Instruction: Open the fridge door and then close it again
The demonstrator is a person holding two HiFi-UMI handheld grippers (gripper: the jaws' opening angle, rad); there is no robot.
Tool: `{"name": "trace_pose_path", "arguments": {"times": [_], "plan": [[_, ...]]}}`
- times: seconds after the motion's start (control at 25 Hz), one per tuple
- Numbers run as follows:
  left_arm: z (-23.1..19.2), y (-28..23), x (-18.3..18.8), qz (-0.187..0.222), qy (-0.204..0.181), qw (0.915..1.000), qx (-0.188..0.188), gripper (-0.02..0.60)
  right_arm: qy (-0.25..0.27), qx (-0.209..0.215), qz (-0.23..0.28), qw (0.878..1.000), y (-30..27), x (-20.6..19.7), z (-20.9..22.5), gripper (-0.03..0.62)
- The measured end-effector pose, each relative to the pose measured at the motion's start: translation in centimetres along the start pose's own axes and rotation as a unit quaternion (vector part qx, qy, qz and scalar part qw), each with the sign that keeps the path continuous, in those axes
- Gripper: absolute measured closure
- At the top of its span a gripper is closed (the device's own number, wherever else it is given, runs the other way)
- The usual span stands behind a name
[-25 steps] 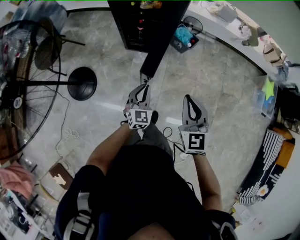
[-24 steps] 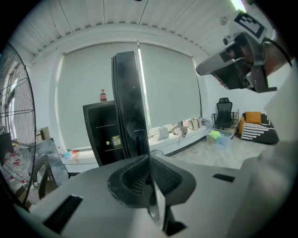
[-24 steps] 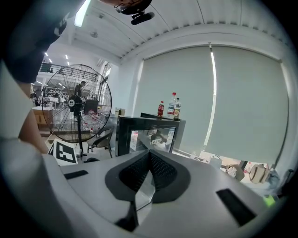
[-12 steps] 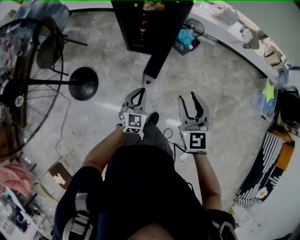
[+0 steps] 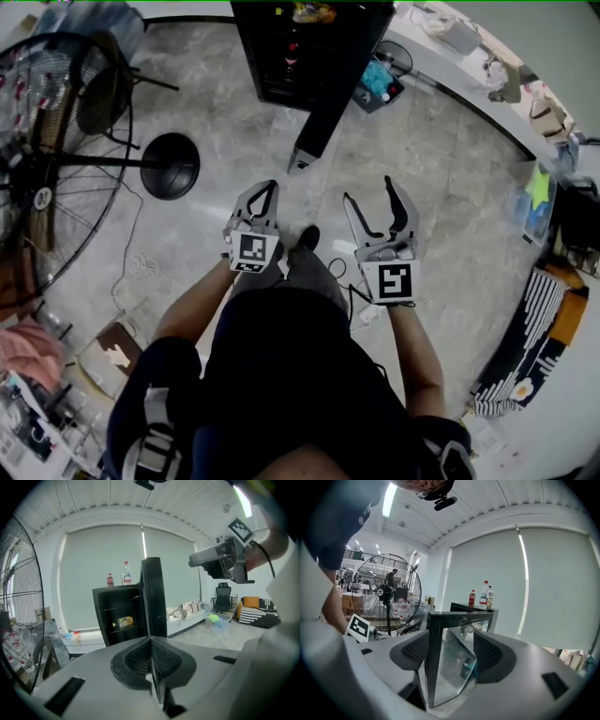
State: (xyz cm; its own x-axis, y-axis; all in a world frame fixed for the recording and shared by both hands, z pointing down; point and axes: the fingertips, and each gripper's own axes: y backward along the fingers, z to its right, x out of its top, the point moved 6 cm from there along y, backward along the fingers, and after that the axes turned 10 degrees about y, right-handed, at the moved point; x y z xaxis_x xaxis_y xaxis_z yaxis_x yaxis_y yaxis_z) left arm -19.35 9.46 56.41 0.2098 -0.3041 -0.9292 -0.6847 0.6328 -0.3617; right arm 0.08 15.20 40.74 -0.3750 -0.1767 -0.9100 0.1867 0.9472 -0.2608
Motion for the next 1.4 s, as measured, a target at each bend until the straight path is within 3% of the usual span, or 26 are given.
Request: {"name": "trace_pose_path", "arguments": {"times": [0.28,0.48,0.6,1.04,1.4], "plan": [[-1.2,2.1,0.8,0.010,-0.001,0.9999,0.001,0.560,0.034,0.030,0.028,0.999,-1.6,2.5,-0.9,0.281],[-2.3,3.3,1.7,0.021,-0.004,0.9998,0.006,0.560,0.114,0.087,0.025,0.989,-2.4,4.3,-0.9,0.281],[-3.1,4.1,1.9,0.025,-0.008,0.9995,0.015,0.560,0.148,0.099,0.023,0.984,-2.9,5.2,-0.9,0.281],[-6.9,6.4,2.4,0.028,-0.012,0.9982,0.052,0.560,0.134,0.073,0.016,0.988,-6.6,6.1,-3.6,0.269],[-9.8,7.3,2.5,0.031,-0.013,0.9976,0.061,0.560,0.078,0.013,-0.024,0.997,-8.7,4.8,-5.2,0.260]]}}
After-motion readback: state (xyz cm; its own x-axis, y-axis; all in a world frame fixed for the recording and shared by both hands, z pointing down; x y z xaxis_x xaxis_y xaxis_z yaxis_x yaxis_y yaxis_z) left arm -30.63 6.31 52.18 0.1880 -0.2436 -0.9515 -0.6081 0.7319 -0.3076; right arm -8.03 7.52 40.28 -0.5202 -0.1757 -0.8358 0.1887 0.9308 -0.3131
